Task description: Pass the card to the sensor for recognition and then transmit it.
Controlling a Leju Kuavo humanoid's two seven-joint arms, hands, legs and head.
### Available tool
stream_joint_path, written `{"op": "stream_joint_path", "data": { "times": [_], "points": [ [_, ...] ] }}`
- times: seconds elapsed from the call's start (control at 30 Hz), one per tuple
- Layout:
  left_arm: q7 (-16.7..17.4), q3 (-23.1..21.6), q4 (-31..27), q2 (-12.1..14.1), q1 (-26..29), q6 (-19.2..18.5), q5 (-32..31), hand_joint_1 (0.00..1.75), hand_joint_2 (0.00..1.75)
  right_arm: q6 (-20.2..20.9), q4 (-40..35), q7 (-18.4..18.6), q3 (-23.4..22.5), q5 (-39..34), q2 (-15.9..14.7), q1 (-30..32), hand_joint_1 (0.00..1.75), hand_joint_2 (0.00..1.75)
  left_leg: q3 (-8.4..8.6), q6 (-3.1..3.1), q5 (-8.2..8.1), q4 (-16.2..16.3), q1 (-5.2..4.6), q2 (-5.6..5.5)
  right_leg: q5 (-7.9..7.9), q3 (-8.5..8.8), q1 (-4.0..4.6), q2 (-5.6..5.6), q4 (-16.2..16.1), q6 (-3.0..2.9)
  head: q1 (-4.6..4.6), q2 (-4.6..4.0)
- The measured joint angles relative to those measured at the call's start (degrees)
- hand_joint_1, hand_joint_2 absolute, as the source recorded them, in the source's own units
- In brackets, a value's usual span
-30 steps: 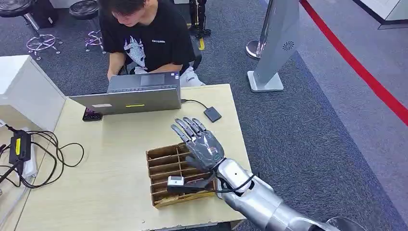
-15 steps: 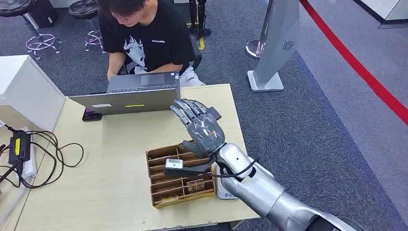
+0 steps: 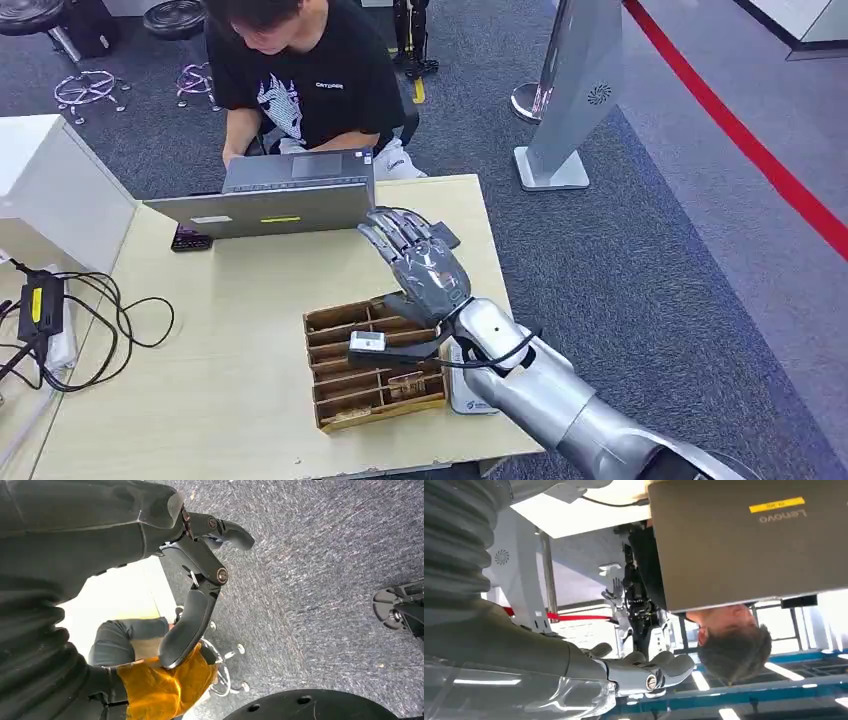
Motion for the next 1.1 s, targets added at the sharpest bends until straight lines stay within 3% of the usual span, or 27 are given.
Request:
{"op": "stream_joint_path", "data": {
  "times": [0.5, 0.53, 0.57, 0.63, 0.67, 1.1],
  "points": [
    [0.00, 0.28, 0.00, -0.24, -0.01, -0.09, -0.52, 0.00, 1.75, -0.07, 5.50, 0.42, 1.07, 0.42, 1.77, -0.27, 0.00, 1.75, 0.00, 0.00, 0.00, 0.00, 0.00, 0.00, 0.00, 0.00, 0.00, 0.00, 0.00, 0.00, 0.00, 0.00],
    [0.00, 0.29, 0.00, -0.24, -0.01, -0.09, -0.52, 0.00, 1.75, -0.09, 5.75, 0.42, 1.07, 0.42, 1.84, -0.28, 0.14, 1.75, 0.00, 0.00, 0.00, 0.00, 0.00, 0.00, 0.00, 0.00, 0.00, 0.00, 0.00, 0.00, 0.00, 0.00],
    [0.00, 0.31, 0.00, -0.26, -0.01, -0.09, -0.52, 0.00, 1.75, -0.09, 5.97, 0.42, 1.09, 0.42, 1.90, -0.29, 0.51, 1.75, 0.00, 0.00, 0.00, 0.00, 0.00, 0.00, 0.00, 0.00, 0.00, 0.00, 0.00, 0.00, 0.00, 0.00],
    [0.00, 0.31, 0.00, -0.26, -0.01, -0.09, -0.52, 0.00, 1.75, -0.02, 6.38, 0.42, 1.11, 0.42, 2.03, -0.38, 1.40, 1.75, 0.00, 0.00, 0.00, 0.00, 0.00, 0.00, 0.00, 0.00, 0.00, 0.00, 0.00, 0.00, 0.00, 0.00],
    [0.00, 0.33, 0.00, -0.26, -0.01, -0.09, -0.52, 0.00, 1.75, 0.07, 6.67, 0.42, 1.16, 0.42, 2.12, -0.49, 1.66, 1.75, 0.00, 0.00, 0.00, 0.00, 0.00, 0.00, 0.00, 0.00, 0.00, 0.00, 0.00, 0.00, -0.02, 0.00],
    [0.00, 0.63, 0.00, -0.28, -0.01, -0.09, -1.03, 0.00, 1.75, 0.68, 8.13, 0.96, 1.49, 0.79, 2.51, -1.01, 1.69, 1.75, 0.01, 0.00, 0.00, 0.00, 0.00, -0.01, 0.00, 0.01, 0.00, -0.01, 0.00, 0.00, 0.00, 0.00]
  ]
}}
